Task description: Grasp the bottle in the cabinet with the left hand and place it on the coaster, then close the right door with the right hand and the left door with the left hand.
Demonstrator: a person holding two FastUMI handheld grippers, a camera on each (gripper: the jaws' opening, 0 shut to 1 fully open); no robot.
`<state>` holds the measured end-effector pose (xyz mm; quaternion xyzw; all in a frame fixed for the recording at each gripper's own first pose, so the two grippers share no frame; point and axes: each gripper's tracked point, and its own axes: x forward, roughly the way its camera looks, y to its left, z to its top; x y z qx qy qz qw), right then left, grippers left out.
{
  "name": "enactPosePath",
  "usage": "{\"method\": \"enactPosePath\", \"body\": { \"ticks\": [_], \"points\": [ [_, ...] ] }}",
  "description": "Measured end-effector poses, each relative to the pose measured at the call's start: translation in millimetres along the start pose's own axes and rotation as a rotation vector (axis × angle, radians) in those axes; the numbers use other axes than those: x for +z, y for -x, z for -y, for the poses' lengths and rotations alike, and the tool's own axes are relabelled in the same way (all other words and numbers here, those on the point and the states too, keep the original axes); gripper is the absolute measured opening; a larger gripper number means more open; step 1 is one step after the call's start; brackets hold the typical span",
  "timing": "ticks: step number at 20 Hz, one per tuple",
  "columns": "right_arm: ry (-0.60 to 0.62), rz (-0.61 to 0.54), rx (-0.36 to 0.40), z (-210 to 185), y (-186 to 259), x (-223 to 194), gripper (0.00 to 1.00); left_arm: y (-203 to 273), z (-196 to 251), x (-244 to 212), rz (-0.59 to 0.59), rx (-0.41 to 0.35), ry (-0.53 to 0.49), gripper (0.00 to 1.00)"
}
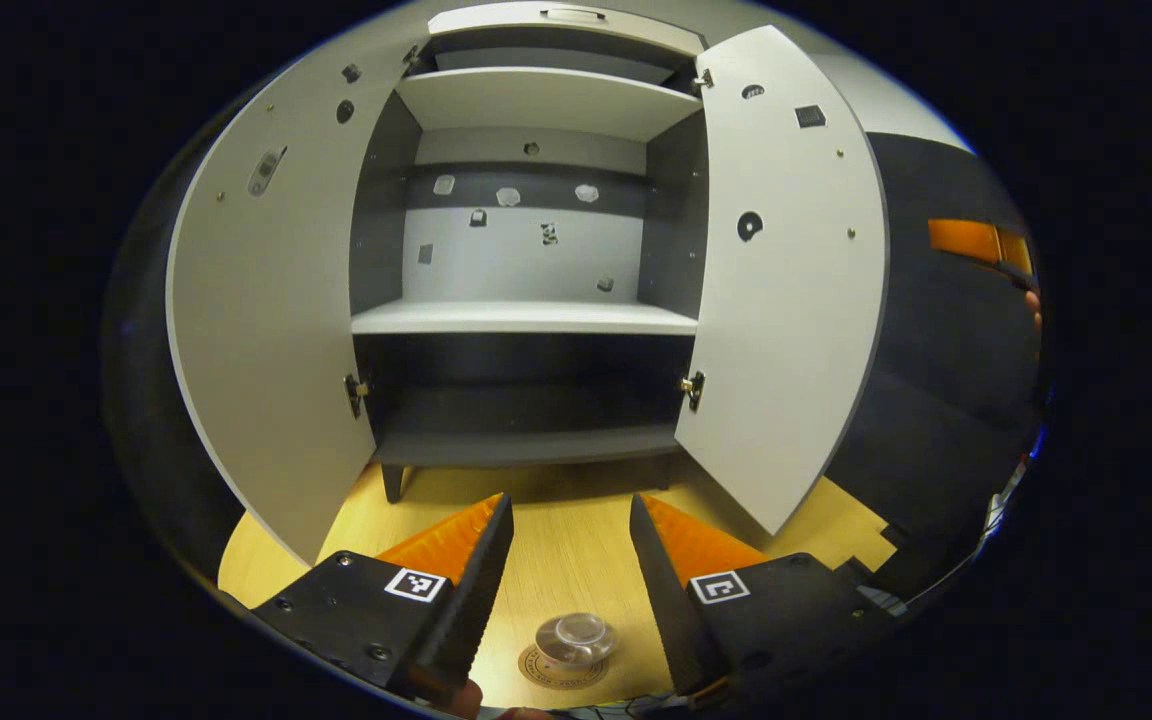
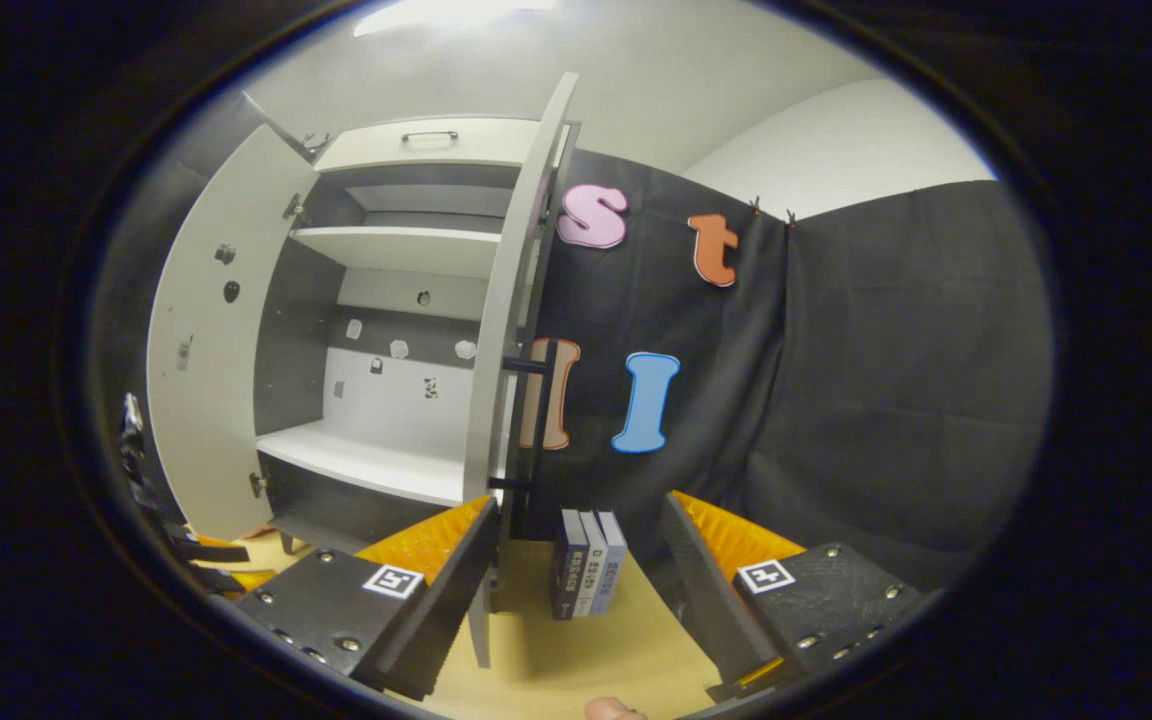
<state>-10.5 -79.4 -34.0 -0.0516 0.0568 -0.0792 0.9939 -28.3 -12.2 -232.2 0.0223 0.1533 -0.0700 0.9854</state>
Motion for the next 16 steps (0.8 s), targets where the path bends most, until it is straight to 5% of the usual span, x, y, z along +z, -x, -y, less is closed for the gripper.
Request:
{"method": "enactPosePath", "body": {
  "ticks": [1,3,6,16],
  "points": [
    [0.0,0.001,-0.004,2,0,0,0.98,2,0,17,0.032,-0.002,0.01,0.8],
    [0.002,0.004,-0.011,4,0,1,0.98,6,-3,47,0.08,0.012,0.033,0.76],
    [0.006,0.011,-0.017,4,-3,4,0.98,17,-16,97,0.172,0.059,0.037,0.93],
    [0.02,0.062,0.006,-7,-24,23,0.98,75,-86,167,0.294,0.254,0.09,0.97]
  ]
}}
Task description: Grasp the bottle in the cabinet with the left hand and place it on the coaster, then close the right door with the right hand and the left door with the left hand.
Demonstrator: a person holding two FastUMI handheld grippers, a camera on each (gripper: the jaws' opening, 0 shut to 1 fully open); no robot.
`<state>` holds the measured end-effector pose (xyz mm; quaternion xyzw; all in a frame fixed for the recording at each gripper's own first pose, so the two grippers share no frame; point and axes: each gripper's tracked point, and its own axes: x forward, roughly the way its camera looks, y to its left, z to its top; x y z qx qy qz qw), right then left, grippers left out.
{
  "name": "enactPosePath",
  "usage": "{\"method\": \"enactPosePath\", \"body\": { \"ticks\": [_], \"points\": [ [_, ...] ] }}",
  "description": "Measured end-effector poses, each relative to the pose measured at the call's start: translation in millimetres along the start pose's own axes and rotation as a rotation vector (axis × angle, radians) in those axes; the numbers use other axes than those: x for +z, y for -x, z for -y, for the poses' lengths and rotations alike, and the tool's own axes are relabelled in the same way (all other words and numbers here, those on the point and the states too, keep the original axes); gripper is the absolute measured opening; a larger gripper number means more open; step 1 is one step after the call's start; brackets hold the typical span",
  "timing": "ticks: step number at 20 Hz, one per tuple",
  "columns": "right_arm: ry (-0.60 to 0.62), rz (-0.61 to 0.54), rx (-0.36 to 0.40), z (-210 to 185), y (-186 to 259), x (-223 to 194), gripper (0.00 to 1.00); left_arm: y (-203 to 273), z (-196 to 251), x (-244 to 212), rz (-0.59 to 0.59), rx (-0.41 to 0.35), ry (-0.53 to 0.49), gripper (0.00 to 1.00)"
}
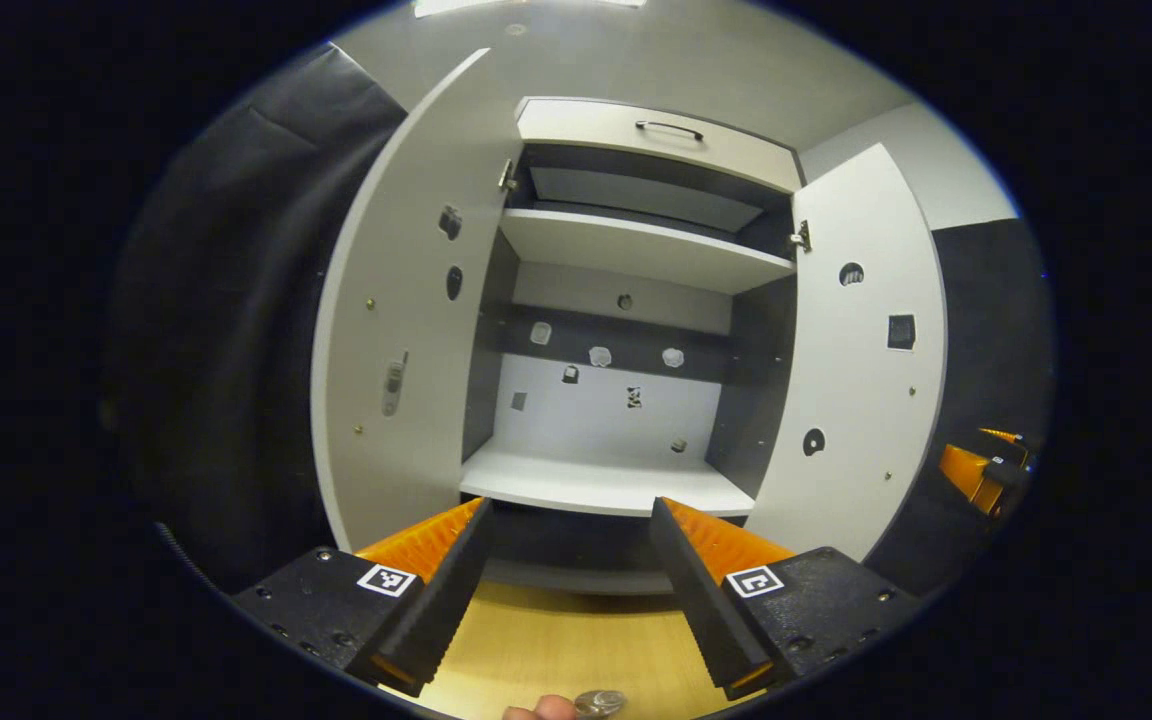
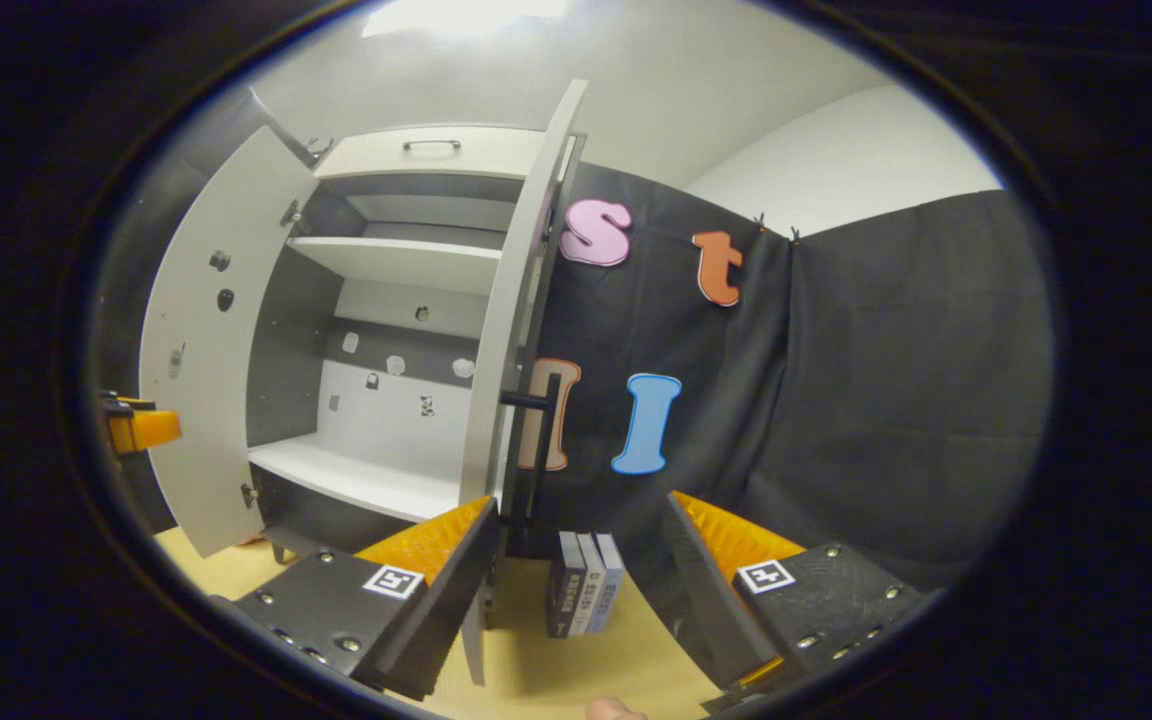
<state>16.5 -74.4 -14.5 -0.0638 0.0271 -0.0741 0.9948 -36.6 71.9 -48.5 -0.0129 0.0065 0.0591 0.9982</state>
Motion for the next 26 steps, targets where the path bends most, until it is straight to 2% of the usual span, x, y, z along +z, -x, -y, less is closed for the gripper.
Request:
{"method": "enactPosePath", "body": {
  "ticks": [6,12,14,16,20,21,23,25,26],
  "points": [
    [-0.008,0.008,-0.022,2,-17,3,0.98,18,-58,22,0.037,0.141,-0.016,0.97],
    [-0.009,0.003,-0.027,-1,-25,1,0.98,27,-96,20,0.035,0.224,0.02,0.97],
    [-0.007,0.01,-0.02,-2,-26,2,0.97,26,-102,19,0.034,0.238,0.025,0.93],
    [0.006,0.016,-0.007,-4,-27,3,0.97,24,-107,19,0.035,0.246,0.021,0.97],
    [-0.007,0.016,0.013,-11,-26,3,0.97,16,-105,22,0.04,0.235,0.033,0.96],
    [-0.015,0.014,0.016,-14,-26,2,0.93,14,-104,22,0.041,0.228,0.04,0.96],
    [-0.028,0.012,0.021,-19,-25,2,0.97,10,-102,23,0.041,0.218,0.043,0.93],
    [-0.033,0.012,0.035,-26,-25,3,0.97,10,-103,23,0.041,0.219,0.035,0.97],
    [-0.034,0.012,0.045,-30,-25,3,0.93,10,-103,24,0.04,0.22,0.032,0.97]
  ]
}}
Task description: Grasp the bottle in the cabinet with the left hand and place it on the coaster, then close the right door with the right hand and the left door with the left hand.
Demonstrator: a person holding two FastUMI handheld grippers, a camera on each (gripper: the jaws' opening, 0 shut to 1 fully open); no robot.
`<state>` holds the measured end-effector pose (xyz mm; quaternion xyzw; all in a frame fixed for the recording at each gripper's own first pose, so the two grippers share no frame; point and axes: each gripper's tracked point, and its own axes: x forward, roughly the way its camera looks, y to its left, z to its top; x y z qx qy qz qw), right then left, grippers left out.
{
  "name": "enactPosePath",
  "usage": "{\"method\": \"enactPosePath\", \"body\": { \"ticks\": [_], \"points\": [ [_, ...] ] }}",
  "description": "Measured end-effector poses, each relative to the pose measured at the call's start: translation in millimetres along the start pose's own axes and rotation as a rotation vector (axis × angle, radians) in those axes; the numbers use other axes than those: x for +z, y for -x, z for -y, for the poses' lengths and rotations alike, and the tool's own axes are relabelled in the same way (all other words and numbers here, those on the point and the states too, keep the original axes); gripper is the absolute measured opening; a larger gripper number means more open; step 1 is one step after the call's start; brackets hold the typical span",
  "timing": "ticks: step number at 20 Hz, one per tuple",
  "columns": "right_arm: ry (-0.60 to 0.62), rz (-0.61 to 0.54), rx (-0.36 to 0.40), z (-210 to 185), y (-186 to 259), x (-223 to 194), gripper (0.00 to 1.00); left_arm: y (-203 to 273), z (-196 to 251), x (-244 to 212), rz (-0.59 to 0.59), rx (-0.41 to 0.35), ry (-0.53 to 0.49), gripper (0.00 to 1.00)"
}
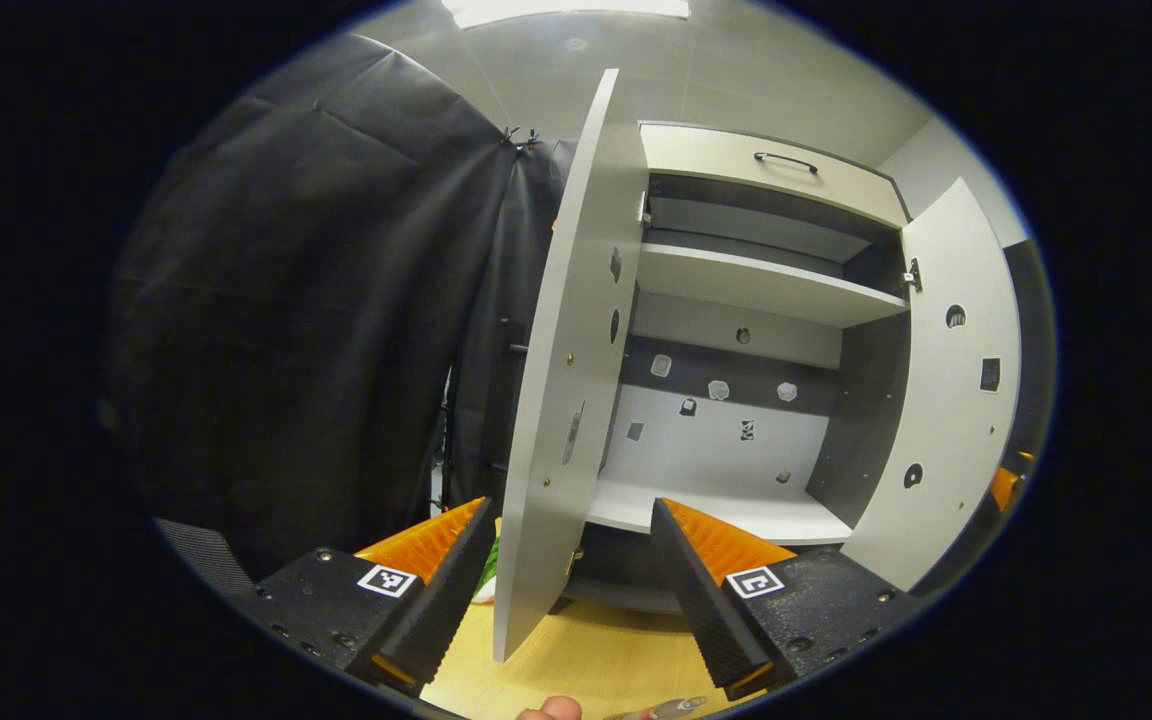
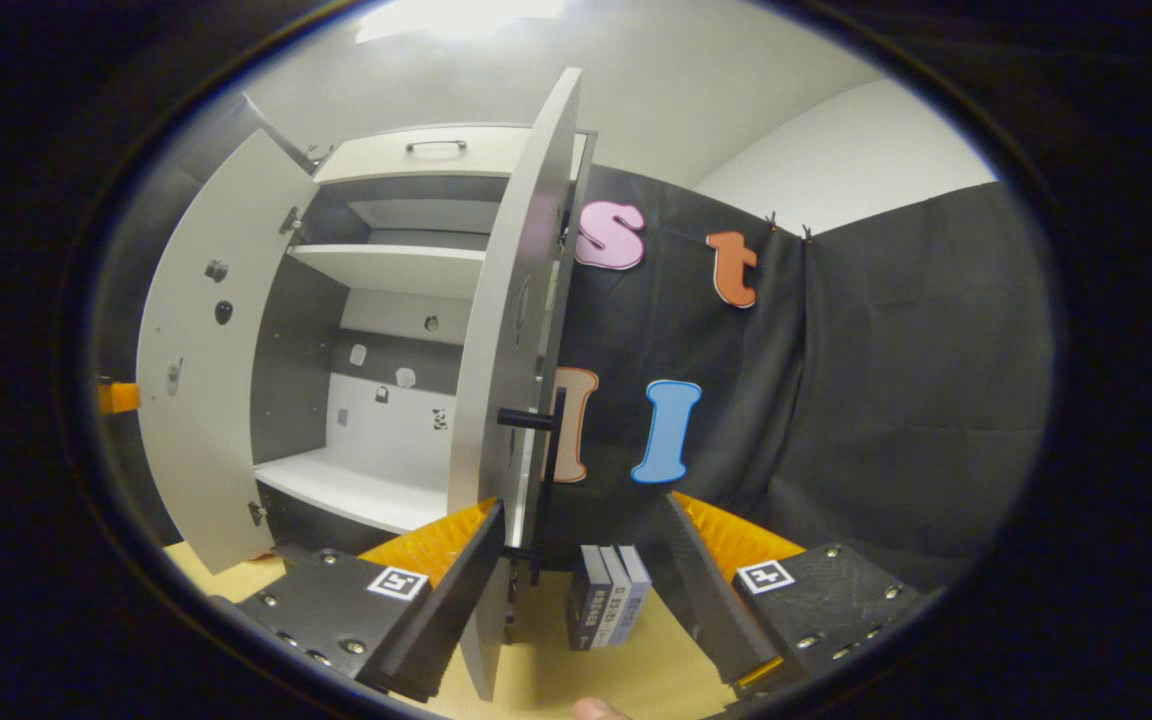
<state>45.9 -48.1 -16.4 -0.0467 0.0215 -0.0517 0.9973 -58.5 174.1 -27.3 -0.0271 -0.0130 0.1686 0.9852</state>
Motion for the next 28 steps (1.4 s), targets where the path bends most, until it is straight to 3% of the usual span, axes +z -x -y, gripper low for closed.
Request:
{"method": "enactPosePath", "body": {
  "ticks": [3,5,6,7,8,11,15,16,28],
  "points": [
    [-0.003,0.004,0.034,-16,-1,2,0.97,5,-3,1,0.0,0.008,-0.001,0.97],
    [-0.002,0.008,0.062,-29,-2,3,0.93,9,-8,1,0.001,0.021,-0.006,0.97],
    [-0.003,0.01,0.076,-35,-4,4,0.97,11,-11,1,0.001,0.029,-0.01,0.97],
    [-0.005,0.01,0.09,-41,-4,4,0.97,11,-14,1,0.002,0.039,-0.015,0.93],
    [-0.005,0.01,0.104,-47,-6,5,0.93,13,-18,1,0.004,0.048,-0.018,0.97],
    [-0.005,0.009,0.138,-63,-9,6,0.97,22,-30,2,0.01,0.077,-0.025,0.97],
    [0.005,0.015,0.175,-82,-13,8,0.97,30,-44,-2,0.005,0.116,-0.012,0.97],
    [0.006,0.015,0.183,-86,-15,8,0.93,32,-47,-2,0.003,0.123,-0.007,0.97],
    [-0.004,-0.004,0.257,-120,-38,3,0.97,38,-70,-10,-0.007,0.163,0.024,0.93]
  ]
}}
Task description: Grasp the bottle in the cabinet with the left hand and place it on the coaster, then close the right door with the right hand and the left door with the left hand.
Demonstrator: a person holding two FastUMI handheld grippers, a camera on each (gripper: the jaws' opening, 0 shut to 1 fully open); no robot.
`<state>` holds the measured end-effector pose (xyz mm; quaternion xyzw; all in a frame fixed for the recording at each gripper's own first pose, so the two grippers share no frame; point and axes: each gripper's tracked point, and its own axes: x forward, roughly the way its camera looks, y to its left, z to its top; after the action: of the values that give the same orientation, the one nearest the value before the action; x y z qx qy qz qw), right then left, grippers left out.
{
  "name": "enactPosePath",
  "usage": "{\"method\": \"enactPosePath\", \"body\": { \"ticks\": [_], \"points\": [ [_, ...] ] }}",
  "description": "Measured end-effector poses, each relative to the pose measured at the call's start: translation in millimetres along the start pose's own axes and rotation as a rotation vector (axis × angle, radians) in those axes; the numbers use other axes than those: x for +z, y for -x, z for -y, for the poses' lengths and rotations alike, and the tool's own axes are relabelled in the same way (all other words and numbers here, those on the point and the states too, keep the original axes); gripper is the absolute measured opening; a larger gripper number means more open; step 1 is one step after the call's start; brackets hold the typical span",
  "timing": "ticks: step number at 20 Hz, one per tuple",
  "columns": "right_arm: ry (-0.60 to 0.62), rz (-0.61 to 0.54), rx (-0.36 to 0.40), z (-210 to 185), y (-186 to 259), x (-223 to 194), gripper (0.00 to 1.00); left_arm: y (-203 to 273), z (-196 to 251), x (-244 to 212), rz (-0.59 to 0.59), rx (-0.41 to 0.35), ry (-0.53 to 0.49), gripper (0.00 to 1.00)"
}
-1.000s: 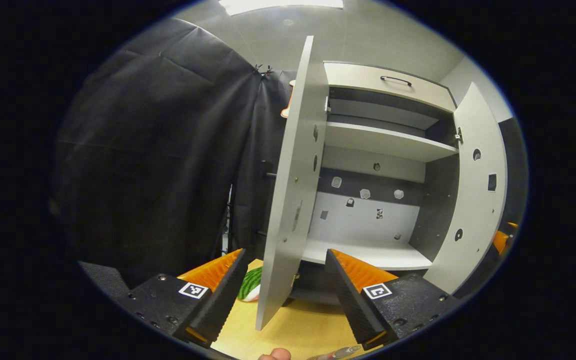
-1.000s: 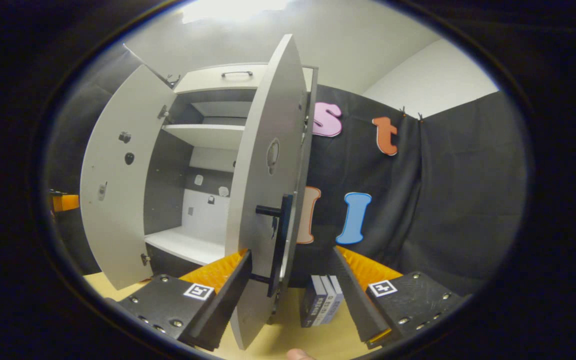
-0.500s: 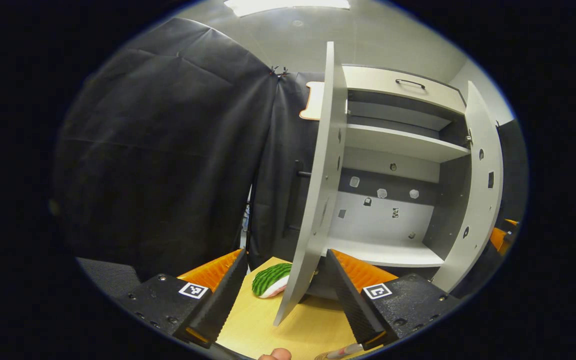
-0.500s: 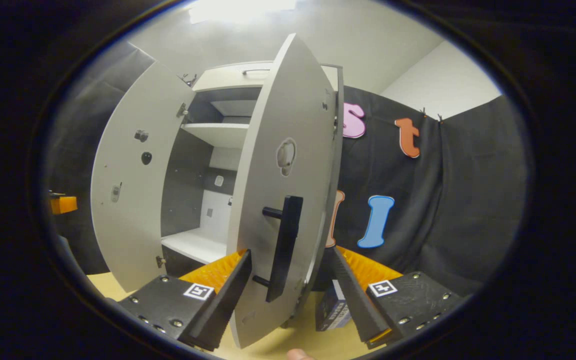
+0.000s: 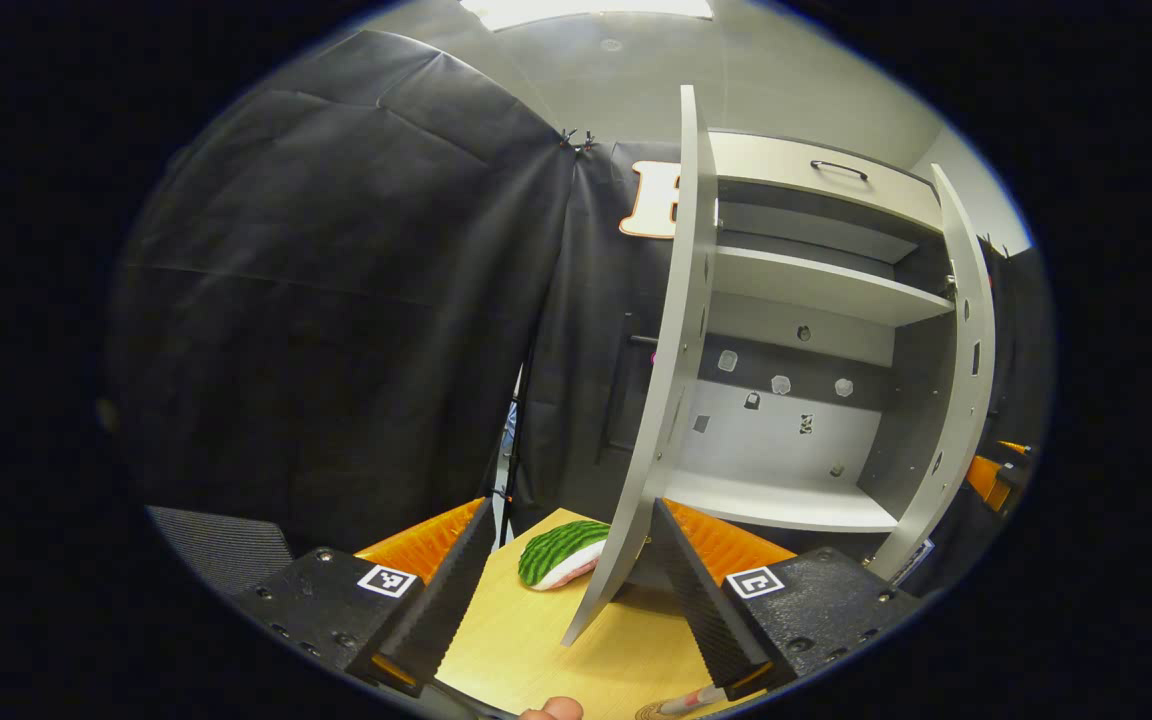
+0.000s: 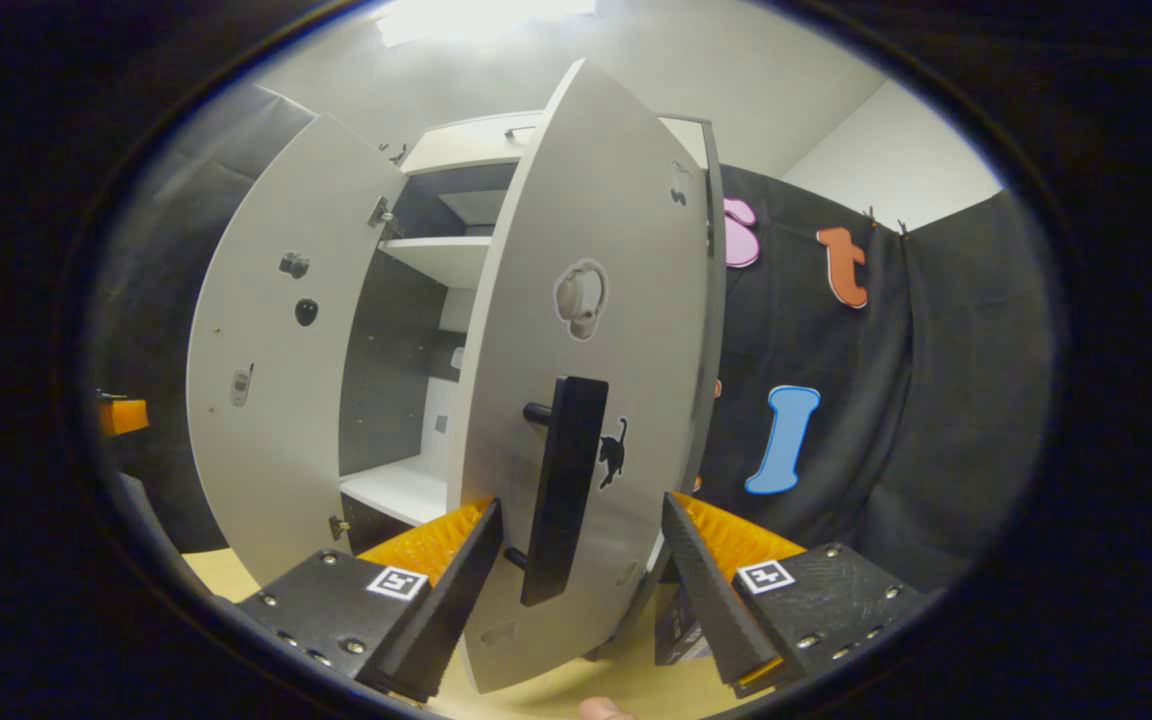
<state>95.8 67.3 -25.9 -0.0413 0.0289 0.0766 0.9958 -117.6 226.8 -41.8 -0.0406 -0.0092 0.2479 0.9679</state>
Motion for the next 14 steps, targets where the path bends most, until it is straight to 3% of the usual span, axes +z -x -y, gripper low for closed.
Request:
{"method": "enactPosePath", "body": {
  "ticks": [2,3,4,8,13,14],
  "points": [
    [-0.007,-0.005,0.024,-18,-6,-2,0.94,-1,-1,-2,-0.005,0.0,0.006,0.97],
    [-0.012,-0.006,0.033,-24,-6,-2,0.97,-3,-2,-3,-0.006,0.0,0.005,0.93],
    [-0.013,-0.004,0.039,-28,-6,-1,0.97,-4,-2,-5,-0.007,0.002,0.003,0.97],
    [-0.003,-0.008,0.059,-36,-6,-6,0.97,-8,-4,-4,-0.007,0.008,0.004,0.93],
    [-0.026,-0.013,0.06,-37,-7,-8,0.97,-12,-4,-6,-0.01,0.003,-0.001,0.93],
    [-0.027,-0.015,0.058,-37,-9,-9,0.97,-12,-4,-6,-0.009,0.003,-0.004,0.97]
  ]
}}
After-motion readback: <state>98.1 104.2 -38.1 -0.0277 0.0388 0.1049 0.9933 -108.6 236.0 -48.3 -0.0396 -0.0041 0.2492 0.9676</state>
